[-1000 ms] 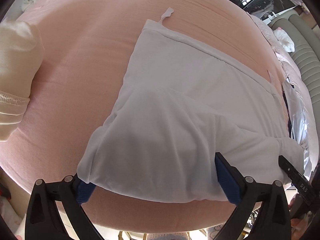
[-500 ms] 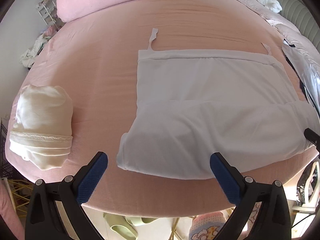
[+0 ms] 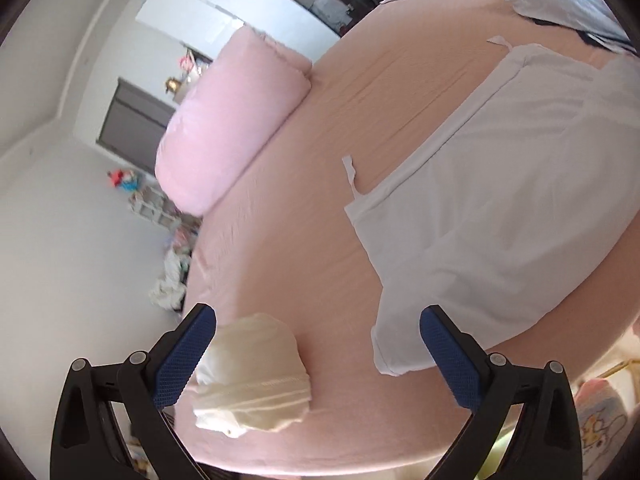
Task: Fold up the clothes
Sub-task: 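Move both grippers around to the side edge of the folded shirt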
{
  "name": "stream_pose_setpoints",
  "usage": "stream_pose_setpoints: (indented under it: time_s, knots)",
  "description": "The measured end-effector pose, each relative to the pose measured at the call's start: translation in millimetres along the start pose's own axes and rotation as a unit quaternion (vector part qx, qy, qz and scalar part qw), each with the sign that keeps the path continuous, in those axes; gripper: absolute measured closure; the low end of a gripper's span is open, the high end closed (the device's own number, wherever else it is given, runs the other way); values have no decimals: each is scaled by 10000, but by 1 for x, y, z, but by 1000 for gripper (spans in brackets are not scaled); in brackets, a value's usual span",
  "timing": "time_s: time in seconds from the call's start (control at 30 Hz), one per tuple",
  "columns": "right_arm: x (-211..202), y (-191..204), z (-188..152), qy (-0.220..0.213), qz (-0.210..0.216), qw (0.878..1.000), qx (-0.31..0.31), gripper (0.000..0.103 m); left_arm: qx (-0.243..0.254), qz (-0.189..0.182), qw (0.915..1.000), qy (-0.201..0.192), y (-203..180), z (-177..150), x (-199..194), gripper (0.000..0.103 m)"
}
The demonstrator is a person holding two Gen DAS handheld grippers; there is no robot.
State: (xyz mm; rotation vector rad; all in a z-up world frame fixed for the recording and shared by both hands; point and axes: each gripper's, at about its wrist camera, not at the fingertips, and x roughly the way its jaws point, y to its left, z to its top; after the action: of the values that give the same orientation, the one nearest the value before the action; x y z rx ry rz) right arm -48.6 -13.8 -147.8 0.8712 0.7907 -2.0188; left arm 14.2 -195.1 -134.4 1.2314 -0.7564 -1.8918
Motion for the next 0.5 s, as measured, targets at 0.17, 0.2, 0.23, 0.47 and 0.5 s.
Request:
stream_pose_setpoints:
  time_s: [0.17, 0.2, 0.23, 0.47, 0.5]
  knots:
    - [-11, 29, 5, -242, -247, 9901, -1357, 31, 1186, 53, 9914, -560, -37, -18, -26, 0]
    - [-11, 34, 4, -230, -197, 9876, -1539, 31, 1263, -4, 9904, -563, -40, -20, -25, 0]
    - [-11, 39, 3, -218, -166, 9851, -1697, 31, 1334, -62, 9895, -560, -42, -22, -24, 0]
    - [0, 76, -13, -175, -387, 9561, -2898, 31, 1610, -272, 9848, -601, -50, -34, -15, 0]
    - [2, 80, -16, -156, -424, 9516, -3040, 31, 1632, -265, 9846, -567, -53, -35, -13, 0]
